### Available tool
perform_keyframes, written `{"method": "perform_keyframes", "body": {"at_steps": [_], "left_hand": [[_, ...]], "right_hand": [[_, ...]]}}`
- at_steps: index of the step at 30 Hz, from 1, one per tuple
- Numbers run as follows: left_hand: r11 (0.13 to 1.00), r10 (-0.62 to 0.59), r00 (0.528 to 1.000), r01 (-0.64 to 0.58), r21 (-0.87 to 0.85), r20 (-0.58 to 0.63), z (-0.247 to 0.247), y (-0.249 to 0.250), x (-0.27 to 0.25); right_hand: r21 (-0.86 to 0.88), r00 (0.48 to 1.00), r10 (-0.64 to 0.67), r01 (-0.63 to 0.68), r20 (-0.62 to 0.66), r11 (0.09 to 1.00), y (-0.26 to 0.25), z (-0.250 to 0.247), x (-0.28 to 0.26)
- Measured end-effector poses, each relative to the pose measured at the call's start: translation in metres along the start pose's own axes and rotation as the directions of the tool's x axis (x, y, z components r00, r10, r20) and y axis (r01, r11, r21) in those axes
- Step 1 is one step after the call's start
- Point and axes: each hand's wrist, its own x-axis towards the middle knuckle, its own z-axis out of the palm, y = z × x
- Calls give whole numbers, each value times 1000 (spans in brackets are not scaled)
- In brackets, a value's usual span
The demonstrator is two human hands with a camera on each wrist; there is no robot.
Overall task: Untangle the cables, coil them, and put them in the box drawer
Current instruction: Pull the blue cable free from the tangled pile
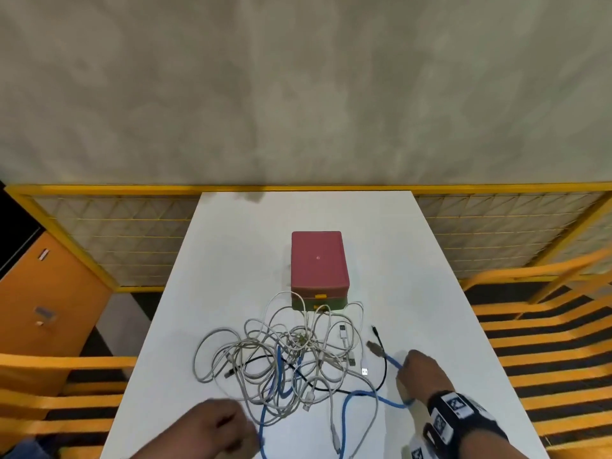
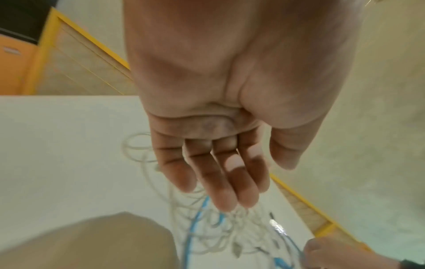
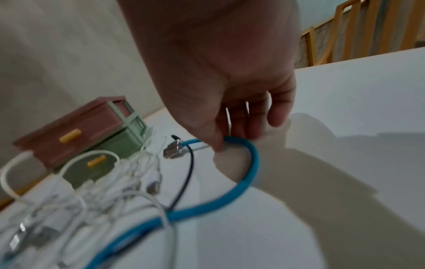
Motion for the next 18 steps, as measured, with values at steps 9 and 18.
{"method": "perform_keyframes", "body": {"at_steps": [9, 18], "left_hand": [[953, 204, 976, -215, -215, -69, 13, 132, 65], [603, 274, 885, -464, -650, -377, -5, 198, 61]], "right_hand": [[573, 847, -383, 532, -369, 624, -97, -79, -90], [633, 810, -539, 546, -231, 549, -112, -85, -135]]}}
